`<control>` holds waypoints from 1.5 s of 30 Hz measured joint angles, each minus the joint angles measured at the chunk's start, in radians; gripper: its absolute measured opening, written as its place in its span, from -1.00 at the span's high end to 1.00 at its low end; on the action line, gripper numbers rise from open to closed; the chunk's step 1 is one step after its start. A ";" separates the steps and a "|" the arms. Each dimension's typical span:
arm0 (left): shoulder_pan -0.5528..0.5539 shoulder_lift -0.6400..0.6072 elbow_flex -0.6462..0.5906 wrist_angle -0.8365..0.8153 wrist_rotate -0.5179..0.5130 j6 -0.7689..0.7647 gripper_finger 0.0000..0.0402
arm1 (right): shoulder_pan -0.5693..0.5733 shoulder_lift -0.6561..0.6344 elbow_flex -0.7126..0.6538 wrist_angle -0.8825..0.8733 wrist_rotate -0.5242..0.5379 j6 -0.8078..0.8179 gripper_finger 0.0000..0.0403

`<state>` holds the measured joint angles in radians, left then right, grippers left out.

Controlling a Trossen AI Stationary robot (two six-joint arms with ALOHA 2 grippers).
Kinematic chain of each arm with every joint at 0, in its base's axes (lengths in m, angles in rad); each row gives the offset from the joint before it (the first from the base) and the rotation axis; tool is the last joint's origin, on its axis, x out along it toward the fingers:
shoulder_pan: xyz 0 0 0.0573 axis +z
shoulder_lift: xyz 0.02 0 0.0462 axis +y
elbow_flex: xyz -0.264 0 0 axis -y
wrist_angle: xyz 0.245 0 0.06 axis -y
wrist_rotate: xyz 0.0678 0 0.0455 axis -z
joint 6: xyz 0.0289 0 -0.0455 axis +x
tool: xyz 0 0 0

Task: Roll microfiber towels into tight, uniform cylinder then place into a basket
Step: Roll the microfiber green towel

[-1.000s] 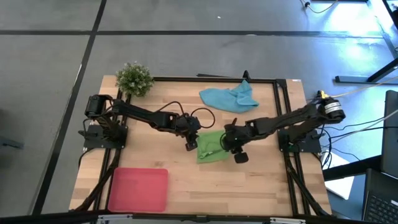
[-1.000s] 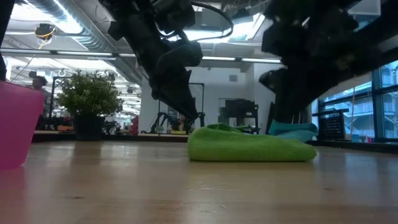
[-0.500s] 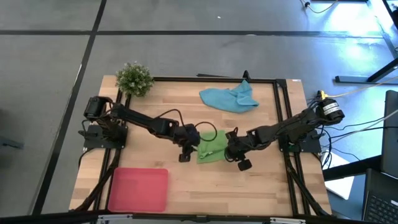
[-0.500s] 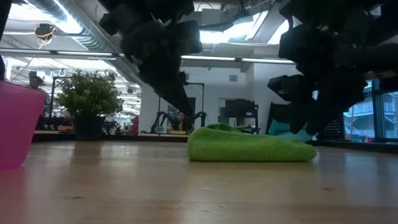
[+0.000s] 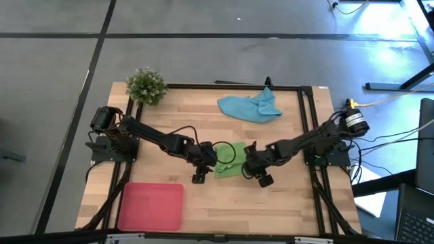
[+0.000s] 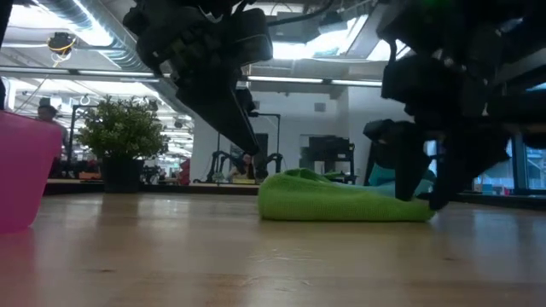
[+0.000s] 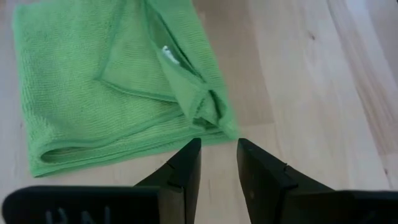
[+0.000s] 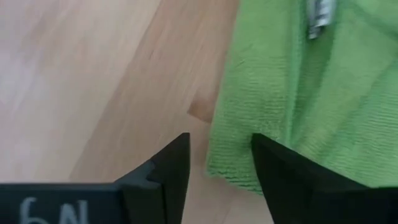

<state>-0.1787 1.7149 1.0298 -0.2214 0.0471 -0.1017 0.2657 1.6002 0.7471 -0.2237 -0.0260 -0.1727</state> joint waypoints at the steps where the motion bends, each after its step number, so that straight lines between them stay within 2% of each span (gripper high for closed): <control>1: 0.000 0.000 0.000 -0.001 0.000 0.000 0.52 | 0.000 0.010 0.000 -0.002 0.000 -0.009 0.10; 8: 0.002 0.000 0.000 -0.003 -0.003 -0.002 0.52 | 0.002 0.067 0.005 0.026 0.050 -0.012 0.04; 11: 0.001 0.000 0.000 -0.003 -0.003 -0.003 0.52 | 0.002 0.085 0.006 0.033 0.064 0.015 0.10; 14: 0.001 0.000 0.000 -0.004 -0.003 -0.003 0.52 | 0.002 0.095 0.006 0.042 0.078 0.046 0.26; 20: 0.001 0.000 0.000 -0.003 -0.002 -0.003 0.52 | -0.004 0.097 0.005 0.048 0.094 0.101 0.87; 21: 0.001 0.000 0.000 -0.003 -0.003 -0.003 0.52 | -0.009 0.097 0.005 0.048 0.080 0.109 0.92; 33: 0.002 0.000 0.000 -0.003 -0.004 -0.003 0.52 | -0.214 0.085 0.020 0.015 -0.375 0.123 0.95; 38: 0.002 0.000 0.000 -0.002 -0.004 -0.001 0.52 | -0.314 0.083 0.044 0.029 -0.557 0.199 0.95; 45: 0.002 0.000 0.000 -0.003 -0.005 -0.001 0.52 | -0.411 0.088 0.044 0.031 -0.754 0.307 0.95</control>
<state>-0.1772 1.7149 1.0298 -0.2241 0.0425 -0.1024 -0.1452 1.6881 0.7914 -0.1924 -0.7803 0.1344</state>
